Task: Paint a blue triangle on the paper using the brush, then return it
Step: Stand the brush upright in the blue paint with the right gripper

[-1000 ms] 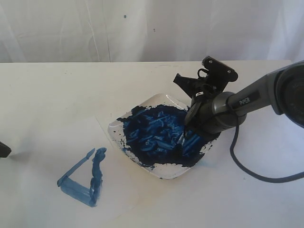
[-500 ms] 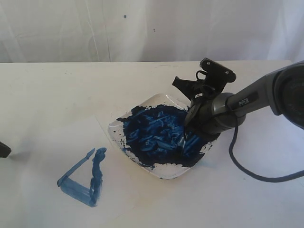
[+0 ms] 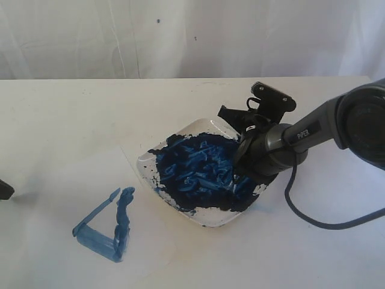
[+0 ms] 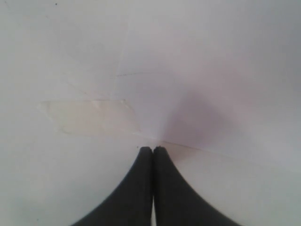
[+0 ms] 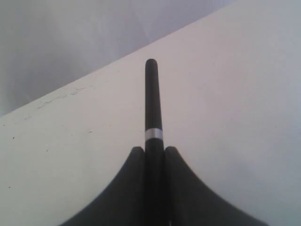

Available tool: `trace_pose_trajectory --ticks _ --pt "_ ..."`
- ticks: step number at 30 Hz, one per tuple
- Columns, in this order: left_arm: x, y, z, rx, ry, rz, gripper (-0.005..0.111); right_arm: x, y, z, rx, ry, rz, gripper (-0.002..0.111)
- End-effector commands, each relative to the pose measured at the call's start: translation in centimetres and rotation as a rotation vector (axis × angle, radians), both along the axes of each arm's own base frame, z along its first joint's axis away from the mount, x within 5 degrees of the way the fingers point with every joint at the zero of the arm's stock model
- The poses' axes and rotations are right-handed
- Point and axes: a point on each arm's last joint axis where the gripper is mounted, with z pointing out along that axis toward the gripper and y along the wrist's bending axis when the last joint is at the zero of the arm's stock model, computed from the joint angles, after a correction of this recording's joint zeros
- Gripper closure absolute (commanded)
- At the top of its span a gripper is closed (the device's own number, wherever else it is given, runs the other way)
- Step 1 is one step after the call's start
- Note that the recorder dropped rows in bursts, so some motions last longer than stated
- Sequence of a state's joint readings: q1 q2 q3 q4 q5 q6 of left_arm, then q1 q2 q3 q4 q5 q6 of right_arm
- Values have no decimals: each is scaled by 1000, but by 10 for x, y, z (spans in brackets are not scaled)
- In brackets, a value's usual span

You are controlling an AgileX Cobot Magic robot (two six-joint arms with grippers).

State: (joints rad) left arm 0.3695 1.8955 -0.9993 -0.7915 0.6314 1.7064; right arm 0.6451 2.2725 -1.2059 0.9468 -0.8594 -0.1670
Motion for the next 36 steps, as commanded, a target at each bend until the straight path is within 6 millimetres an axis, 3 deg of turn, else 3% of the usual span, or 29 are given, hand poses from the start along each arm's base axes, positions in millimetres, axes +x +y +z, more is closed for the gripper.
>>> trace_pose_trajectory --ticks 1,13,22,29,33,36 --pt "0 -1 1 -20 4 4 107 2 -3 0 -18 -14 -8 108" --pt "0 -1 1 -20 5 5 107 3 -3 0 -106 -12 17 108" --pt "0 -1 1 -20 5 5 107 2 -4 -6 -110 -3 14 90" --pt "0 -1 1 -20 5 5 107 1 -5 -16 -116 13 8 86" --pt "0 -1 1 -20 5 5 107 3 -7 -11 -131 -42 -16 86" --pt "0 -1 1 -20 5 5 107 3 -7 8 -116 -116 -48 86"
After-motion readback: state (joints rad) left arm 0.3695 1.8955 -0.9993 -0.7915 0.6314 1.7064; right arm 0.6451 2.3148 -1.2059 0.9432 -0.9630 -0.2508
